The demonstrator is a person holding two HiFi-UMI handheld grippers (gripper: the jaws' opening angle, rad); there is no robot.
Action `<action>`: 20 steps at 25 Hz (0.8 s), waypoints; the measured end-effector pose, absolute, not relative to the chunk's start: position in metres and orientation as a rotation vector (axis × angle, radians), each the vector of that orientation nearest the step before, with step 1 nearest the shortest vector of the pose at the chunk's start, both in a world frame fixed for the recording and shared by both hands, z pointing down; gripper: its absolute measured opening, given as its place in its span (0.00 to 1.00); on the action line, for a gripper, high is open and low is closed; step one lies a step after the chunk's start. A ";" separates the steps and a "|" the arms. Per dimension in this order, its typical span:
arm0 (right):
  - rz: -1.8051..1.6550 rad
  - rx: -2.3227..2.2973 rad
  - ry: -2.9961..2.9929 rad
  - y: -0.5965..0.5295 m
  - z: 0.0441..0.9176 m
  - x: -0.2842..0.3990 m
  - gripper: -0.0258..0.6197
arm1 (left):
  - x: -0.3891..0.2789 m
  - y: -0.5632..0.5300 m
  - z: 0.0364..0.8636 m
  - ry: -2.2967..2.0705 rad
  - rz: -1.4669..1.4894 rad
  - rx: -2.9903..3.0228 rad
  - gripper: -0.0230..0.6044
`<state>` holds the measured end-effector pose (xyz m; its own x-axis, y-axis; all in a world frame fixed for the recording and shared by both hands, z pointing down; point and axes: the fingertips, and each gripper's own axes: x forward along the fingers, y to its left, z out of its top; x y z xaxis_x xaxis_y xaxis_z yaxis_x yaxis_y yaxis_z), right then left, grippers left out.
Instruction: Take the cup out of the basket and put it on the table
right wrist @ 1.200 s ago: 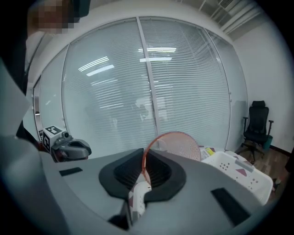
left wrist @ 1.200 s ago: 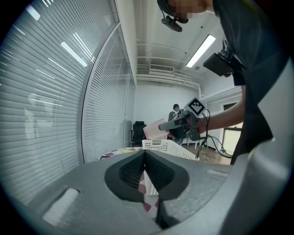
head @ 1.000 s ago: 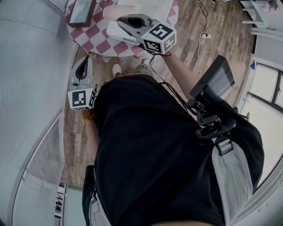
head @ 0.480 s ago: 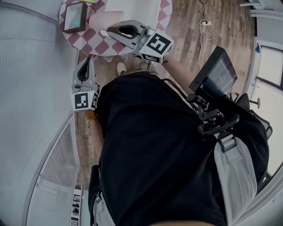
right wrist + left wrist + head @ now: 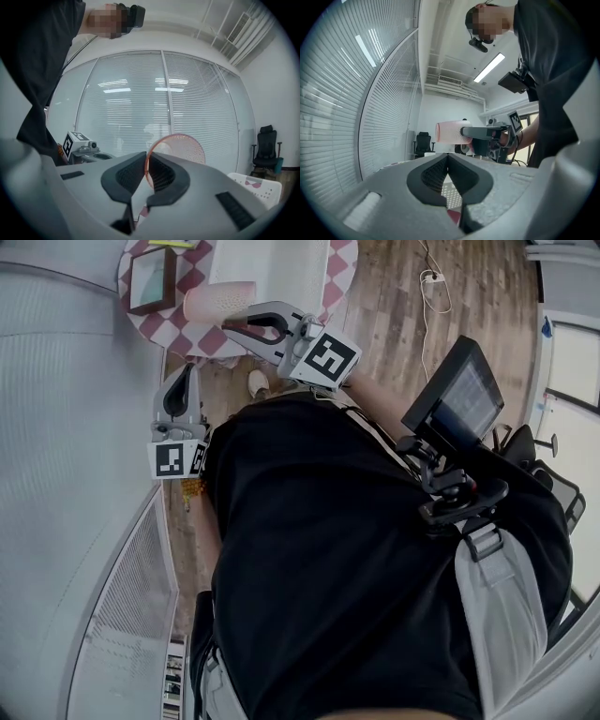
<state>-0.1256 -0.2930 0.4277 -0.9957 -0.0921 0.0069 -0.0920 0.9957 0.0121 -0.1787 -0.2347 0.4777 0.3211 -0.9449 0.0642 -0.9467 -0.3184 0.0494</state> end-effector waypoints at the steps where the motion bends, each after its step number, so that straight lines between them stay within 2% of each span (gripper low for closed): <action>1: -0.018 0.144 -3.125 -0.291 0.431 -0.126 0.08 | -0.178 -0.234 0.477 -1.784 0.036 2.489 0.05; 20: 0.027 0.079 -2.949 -0.267 0.493 -0.128 0.08 | -0.174 -0.235 0.494 -1.764 0.073 2.455 0.05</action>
